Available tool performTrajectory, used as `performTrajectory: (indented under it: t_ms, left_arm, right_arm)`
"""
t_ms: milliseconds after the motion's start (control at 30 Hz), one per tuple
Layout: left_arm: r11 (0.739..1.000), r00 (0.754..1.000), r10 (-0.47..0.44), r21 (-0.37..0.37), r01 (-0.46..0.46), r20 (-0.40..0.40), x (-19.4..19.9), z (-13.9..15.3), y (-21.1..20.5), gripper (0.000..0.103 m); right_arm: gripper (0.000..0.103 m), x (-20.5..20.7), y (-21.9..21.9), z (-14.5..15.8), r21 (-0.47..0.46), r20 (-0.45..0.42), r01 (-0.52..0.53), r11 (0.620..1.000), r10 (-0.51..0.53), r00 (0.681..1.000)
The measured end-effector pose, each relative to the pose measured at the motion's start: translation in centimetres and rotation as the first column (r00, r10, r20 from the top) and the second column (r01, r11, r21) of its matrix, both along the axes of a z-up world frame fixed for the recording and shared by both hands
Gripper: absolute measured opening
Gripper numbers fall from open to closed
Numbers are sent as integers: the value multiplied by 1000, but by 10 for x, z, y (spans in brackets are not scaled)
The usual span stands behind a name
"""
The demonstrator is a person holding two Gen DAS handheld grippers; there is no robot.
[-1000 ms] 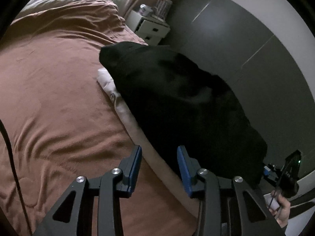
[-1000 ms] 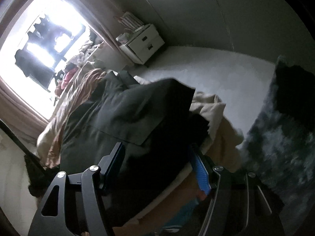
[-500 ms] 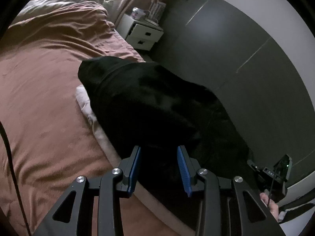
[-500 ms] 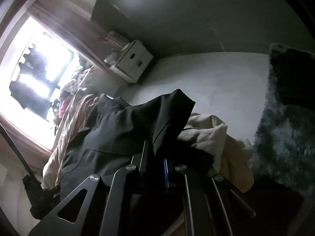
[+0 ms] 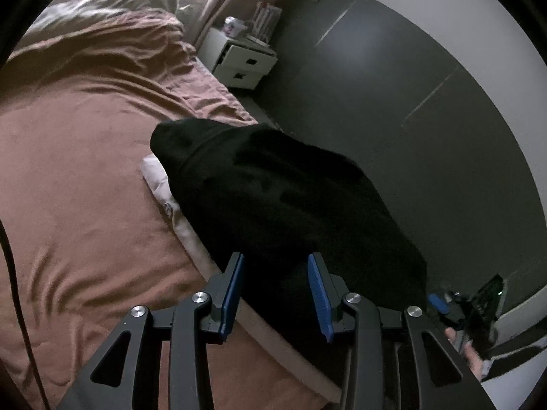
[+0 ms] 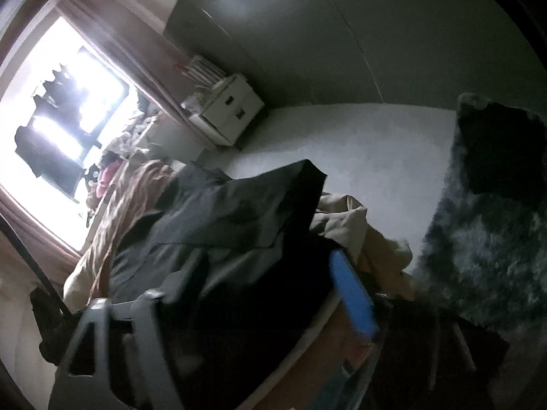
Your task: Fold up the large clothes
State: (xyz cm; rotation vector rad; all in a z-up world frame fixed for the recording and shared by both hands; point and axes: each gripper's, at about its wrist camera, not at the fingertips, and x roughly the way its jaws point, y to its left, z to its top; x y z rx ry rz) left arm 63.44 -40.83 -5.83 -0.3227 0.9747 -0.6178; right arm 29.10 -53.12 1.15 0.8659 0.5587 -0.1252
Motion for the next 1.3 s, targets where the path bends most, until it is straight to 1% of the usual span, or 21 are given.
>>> performTrajectory:
  t_ms: [67, 133, 200, 233, 300, 333, 367, 433, 500, 567, 700, 733, 833, 900, 1100, 1167, 1300]
  left_arm:
    - [1000, 1000, -14, 9, 14, 9, -9, 9, 4, 48]
    - [1000, 1000, -19, 5, 19, 14, -16, 17, 9, 70]
    - [1000, 1000, -20, 6, 19, 23, -24, 27, 16, 81]
    - [1000, 1000, -16, 3, 16, 24, -28, 32, 20, 82]
    - [1000, 999, -9, 13, 8, 31, -35, 43, 28, 83]
    - [1000, 999, -2, 20, 1, 42, -39, 50, 34, 86]
    - [1000, 998, 9, 28, -10, 55, -44, 57, 39, 89]
    - [999, 995, 34, 33, -37, 89, -56, 71, 51, 102]
    - [999, 993, 41, 16, -43, 111, -68, 82, 63, 103]
    - [999, 990, 50, 11, -52, 133, -84, 93, 75, 103]
    - [997, 978, 71, 7, -74, 197, -118, 109, 96, 103]
    - [997, 974, 75, 11, -79, 213, -129, 113, 102, 103]
    - [996, 969, 80, 13, -86, 234, -153, 122, 117, 103]
    - [995, 965, 85, 26, -94, 249, -174, 128, 128, 103]
    - [994, 967, 97, 26, -106, 236, -220, 139, 150, 103]
    - [992, 962, 101, 44, -115, 253, -236, 144, 155, 103]
    - [989, 944, 89, 84, -121, 317, -278, 156, 167, 103]
  right_arm:
    - [75, -7, 12, 4, -21, -22, -1, 1000, 0, 1000]
    - [75, -15, 28, 5, -32, -33, -9, 999, 8, 999]
    - [75, -22, 40, 13, -46, -41, -6, 999, 4, 999]
    - [76, -27, 45, 19, -57, -41, -32, 998, 30, 999]
    - [80, -37, 53, 31, -98, -67, -14, 995, 7, 998]
    - [83, -43, 58, 38, -125, -72, 2, 992, -11, 997]
    - [83, -49, 63, 45, -138, -66, 8, 990, -17, 998]
    - [85, -58, 72, 57, -163, -61, 17, 986, -27, 998]
    - [91, -68, 82, 68, -183, -36, 16, 983, -23, 999]
    - [103, -79, 92, 75, -197, -20, 16, 980, -20, 1000]
    - [103, -99, 108, 84, -229, 2, 9, 973, -9, 1000]
    - [103, -101, 109, 82, -231, 5, 8, 973, -7, 1000]
    - [103, -118, 120, 88, -249, 32, -9, 969, 17, 999]
    - [103, -127, 128, 90, -268, 30, -39, 963, 48, 998]
    - [103, -165, 149, 101, -297, 48, -81, 951, 100, 994]
    - [103, -181, 155, 104, -316, 53, -71, 946, 92, 994]
    - [103, -206, 168, 106, -365, 63, -63, 929, 93, 994]
